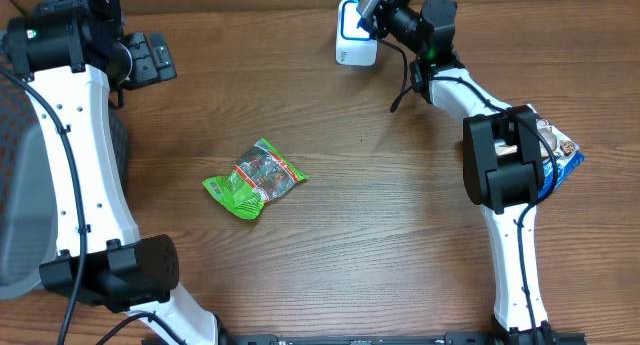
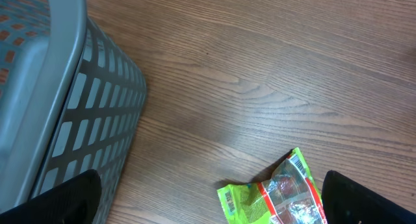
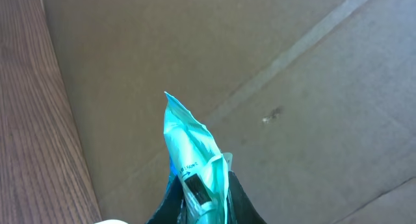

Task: Scan the item barcode
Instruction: 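Hold the mint packet's barcode up to the white scanner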

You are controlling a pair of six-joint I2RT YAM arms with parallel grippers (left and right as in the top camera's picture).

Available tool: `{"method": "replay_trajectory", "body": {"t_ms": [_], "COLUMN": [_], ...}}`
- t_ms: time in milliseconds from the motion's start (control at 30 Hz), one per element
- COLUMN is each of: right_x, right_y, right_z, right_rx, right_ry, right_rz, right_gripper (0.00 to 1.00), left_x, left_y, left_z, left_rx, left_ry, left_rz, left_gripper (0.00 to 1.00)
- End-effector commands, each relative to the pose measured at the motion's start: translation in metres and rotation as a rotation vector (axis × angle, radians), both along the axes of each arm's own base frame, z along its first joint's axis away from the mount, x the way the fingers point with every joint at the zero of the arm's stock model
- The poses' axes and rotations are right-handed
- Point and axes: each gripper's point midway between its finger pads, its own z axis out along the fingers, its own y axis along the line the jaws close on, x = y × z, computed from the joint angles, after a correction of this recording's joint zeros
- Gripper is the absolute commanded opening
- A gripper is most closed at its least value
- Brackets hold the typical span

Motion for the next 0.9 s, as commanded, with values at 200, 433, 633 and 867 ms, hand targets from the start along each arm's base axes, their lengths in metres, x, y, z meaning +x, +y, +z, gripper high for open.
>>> {"method": "replay_trajectory", "body": {"t_ms": [200,433,633,867], "right_x": [-0.002,-0.008,-0.016,-0.038], "right_y": [0.005,0.009,0.007,-0.008], "right_z": [0.013,0.019,0.059,0.119], "right_rx": [0.005,0.006,0.124,0.277], "right_ry": [-0.041,-0.047,0.016,0.183], "right_rz": [0.039,0.075,0.115,0.237], "right_gripper": [0.04,0.04,0.04,0.04], "left_x": [0.003,0.003,0.003,0.003], "left_y": [-0.003,-0.003,-0.003,-0.003], "left_z": [-0.003,-0.002,-0.003,-0.003], "left_rx": [0.003,0.003,0.003,0.003], "left_ry": [0.007,0.007,0.007,0.007], "left_rz": [-0.026,-0.026,-0.026,-0.026], "left_gripper": [1.00,1.00,0.99,1.00]}}
